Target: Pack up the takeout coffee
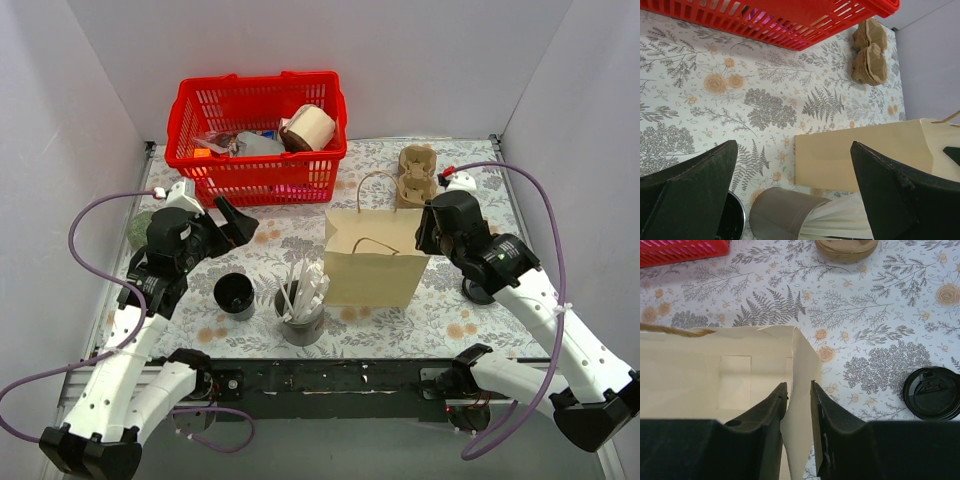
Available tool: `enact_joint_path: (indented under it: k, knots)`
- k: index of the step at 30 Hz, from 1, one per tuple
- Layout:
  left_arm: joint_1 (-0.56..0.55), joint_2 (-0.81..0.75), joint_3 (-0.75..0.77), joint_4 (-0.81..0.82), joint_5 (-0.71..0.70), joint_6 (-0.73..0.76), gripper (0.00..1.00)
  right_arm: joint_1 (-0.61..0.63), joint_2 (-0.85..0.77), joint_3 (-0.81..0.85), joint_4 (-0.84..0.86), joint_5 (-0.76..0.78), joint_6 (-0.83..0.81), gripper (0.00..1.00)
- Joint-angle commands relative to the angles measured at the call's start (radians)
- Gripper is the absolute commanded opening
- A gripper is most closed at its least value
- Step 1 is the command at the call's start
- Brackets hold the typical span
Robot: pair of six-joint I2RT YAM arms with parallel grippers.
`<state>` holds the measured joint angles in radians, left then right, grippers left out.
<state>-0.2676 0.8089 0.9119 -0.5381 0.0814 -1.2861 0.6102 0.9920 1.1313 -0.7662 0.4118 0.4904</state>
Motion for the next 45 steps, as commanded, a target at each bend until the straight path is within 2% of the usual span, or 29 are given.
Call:
enact_joint_path:
  k: [1, 3, 4, 6, 7, 16, 22, 32, 45]
  knots:
    - [-0.004, -0.037, -0.002, 0.023, 0.044, -0.001, 0.98, 0.005, -0.036, -0.007, 0.059, 0.056, -0.039, 0.28]
    - [-0.004, -0.031, 0.005, 0.021, 0.041, -0.004, 0.98, 0.003, -0.047, -0.013, 0.067, 0.079, -0.055, 0.24]
    - [-0.004, -0.027, 0.010, 0.020, 0.046, -0.007, 0.98, 0.005, -0.052, -0.011, 0.067, 0.087, -0.056, 0.16]
    - [-0.004, -0.019, 0.016, 0.018, 0.046, -0.010, 0.98, 0.003, -0.053, -0.008, 0.070, 0.108, -0.069, 0.10]
    - [-0.004, -0.014, 0.019, 0.018, 0.047, -0.013, 0.98, 0.003, -0.053, -0.008, 0.071, 0.113, -0.073, 0.02]
    - [-0.004, -0.001, 0.028, 0.018, 0.041, -0.013, 0.98, -0.013, -0.003, 0.019, 0.079, 0.170, -0.115, 0.01]
    - [-0.004, 0.015, 0.033, 0.017, 0.037, -0.012, 0.98, -0.078, 0.019, 0.024, 0.100, 0.206, -0.145, 0.01]
    - [-0.004, 0.004, 0.018, 0.030, 0.043, -0.024, 0.98, -0.337, 0.059, 0.024, 0.200, 0.075, -0.233, 0.01]
    - [-0.004, -0.020, 0.019, 0.027, 0.038, -0.019, 0.98, -0.559, 0.146, 0.100, 0.311, 0.016, -0.276, 0.01]
